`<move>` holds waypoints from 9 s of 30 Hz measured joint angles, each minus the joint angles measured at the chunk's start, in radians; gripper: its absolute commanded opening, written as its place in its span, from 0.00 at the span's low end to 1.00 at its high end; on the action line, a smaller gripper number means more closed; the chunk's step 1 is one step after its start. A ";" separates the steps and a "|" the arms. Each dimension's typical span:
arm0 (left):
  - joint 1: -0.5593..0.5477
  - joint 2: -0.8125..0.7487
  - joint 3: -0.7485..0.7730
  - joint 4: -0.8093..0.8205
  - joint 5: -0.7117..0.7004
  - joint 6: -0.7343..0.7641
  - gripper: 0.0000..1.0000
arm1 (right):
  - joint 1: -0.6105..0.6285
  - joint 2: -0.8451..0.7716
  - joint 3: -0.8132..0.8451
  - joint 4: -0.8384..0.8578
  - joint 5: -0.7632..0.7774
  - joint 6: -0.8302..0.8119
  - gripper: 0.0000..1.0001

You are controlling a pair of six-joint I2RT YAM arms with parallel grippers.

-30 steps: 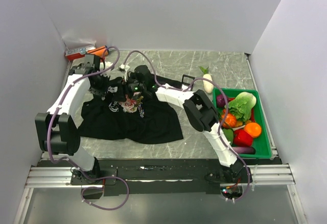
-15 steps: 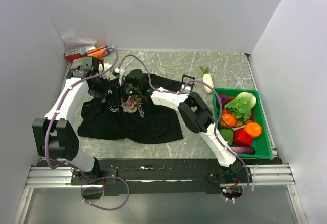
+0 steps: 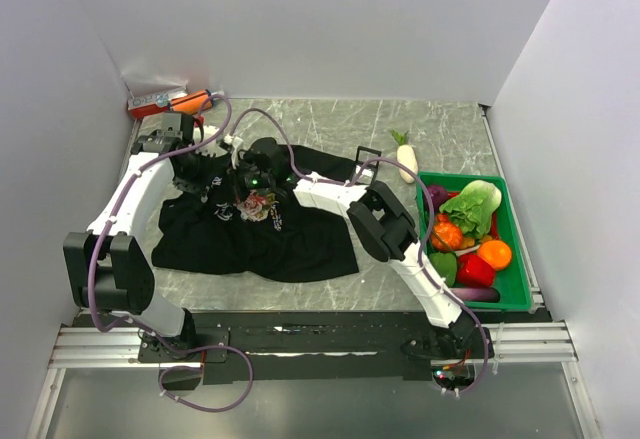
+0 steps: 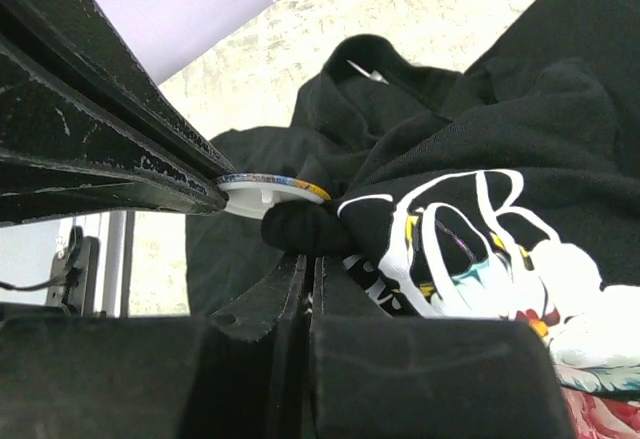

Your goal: Remove the brooch from the garment

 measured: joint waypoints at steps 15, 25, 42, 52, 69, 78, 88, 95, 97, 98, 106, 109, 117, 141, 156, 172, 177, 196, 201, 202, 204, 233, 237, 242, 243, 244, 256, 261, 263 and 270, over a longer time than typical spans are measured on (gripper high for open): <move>0.000 0.000 -0.063 0.090 -0.120 0.096 0.01 | -0.070 -0.068 -0.100 -0.084 -0.067 0.034 0.30; 0.126 0.011 0.122 0.092 0.023 0.083 0.01 | -0.141 -0.183 -0.109 -0.295 -0.093 -0.063 0.62; 0.065 0.103 0.145 0.158 0.917 -0.027 0.01 | -0.303 -0.613 -0.223 -0.419 -0.270 -0.369 0.59; -0.006 0.103 0.058 0.272 1.059 -0.042 0.01 | -0.301 -0.614 -0.312 -0.459 -0.302 -0.383 0.60; -0.017 0.079 0.024 0.399 1.183 -0.045 0.01 | -0.328 -0.556 -0.282 -0.459 -0.395 -0.263 0.59; -0.025 0.079 0.024 0.399 1.185 -0.035 0.01 | -0.330 -0.509 -0.254 -0.463 -0.419 -0.225 0.47; -0.039 0.090 0.034 0.376 1.188 -0.014 0.01 | -0.340 -0.509 -0.254 -0.459 -0.440 -0.195 0.44; -0.040 0.092 0.039 0.378 1.188 -0.016 0.01 | -0.340 -0.509 -0.254 -0.456 -0.452 -0.195 0.44; -0.040 0.092 0.039 0.378 1.189 -0.018 0.01 | -0.340 -0.509 -0.254 -0.455 -0.462 -0.195 0.45; -0.040 0.092 0.039 0.379 1.189 -0.018 0.01 | -0.340 -0.509 -0.254 -0.455 -0.467 -0.195 0.46; -0.040 0.103 0.046 0.384 1.210 -0.028 0.01 | -0.340 -0.481 -0.254 -0.431 -0.497 -0.180 0.42; -0.040 0.114 0.052 0.384 1.210 -0.030 0.01 | -0.341 -0.471 -0.254 -0.429 -0.501 -0.174 0.40; -0.040 0.122 0.052 0.385 1.210 -0.039 0.01 | -0.342 -0.467 -0.254 -0.425 -0.509 -0.169 0.38; -0.063 0.164 0.130 0.295 1.157 0.080 0.01 | -0.348 -0.466 -0.251 -0.469 -0.410 -0.098 0.36; -0.085 0.174 0.192 0.203 1.072 0.219 0.01 | -0.351 -0.446 -0.218 -0.505 -0.352 -0.034 0.36; -0.138 0.170 0.201 0.185 0.948 0.321 0.01 | -0.383 -0.445 -0.217 -0.510 -0.320 0.027 0.38; -0.142 0.159 0.193 0.198 0.926 0.305 0.01 | -0.385 -0.444 -0.219 -0.485 -0.347 0.026 0.43; -0.047 0.196 0.249 0.054 1.103 0.285 0.01 | -0.496 -0.463 -0.230 -0.480 -0.575 -0.283 0.62; -0.051 0.208 0.254 -0.039 1.141 0.344 0.01 | -0.420 -0.470 -0.209 -0.579 -0.613 -0.442 0.62; -0.052 0.208 0.256 -0.056 1.145 0.354 0.01 | -0.406 -0.470 -0.209 -0.584 -0.617 -0.455 0.62; -0.053 0.213 0.266 -0.080 1.154 0.370 0.01 | -0.381 -0.470 -0.207 -0.594 -0.626 -0.469 0.60; -0.073 0.217 0.229 0.026 1.162 0.274 0.01 | -0.341 -0.462 -0.176 -0.568 -0.625 -0.447 0.41; -0.073 0.217 0.229 0.034 1.162 0.270 0.01 | -0.338 -0.462 -0.175 -0.571 -0.610 -0.459 0.38; -0.073 0.217 0.229 0.040 1.162 0.269 0.01 | -0.336 -0.462 -0.176 -0.584 -0.598 -0.466 0.38; -0.073 0.217 0.229 0.041 1.162 0.268 0.01 | -0.336 -0.461 -0.176 -0.587 -0.596 -0.467 0.38; -0.073 0.217 0.229 0.043 1.163 0.266 0.01 | -0.335 -0.461 -0.176 -0.591 -0.594 -0.469 0.37; -0.073 0.217 0.229 0.051 1.167 0.248 0.01 | -0.323 -0.461 -0.176 -0.621 -0.555 -0.501 0.34; -0.073 0.217 0.229 0.060 1.167 0.247 0.01 | -0.320 -0.461 -0.176 -0.623 -0.543 -0.507 0.29; -0.073 0.217 0.229 0.062 1.167 0.247 0.01 | -0.320 -0.461 -0.176 -0.622 -0.540 -0.506 0.29; -0.073 0.214 0.229 0.062 1.167 0.247 0.01 | -0.320 -0.460 -0.176 -0.612 -0.536 -0.474 0.23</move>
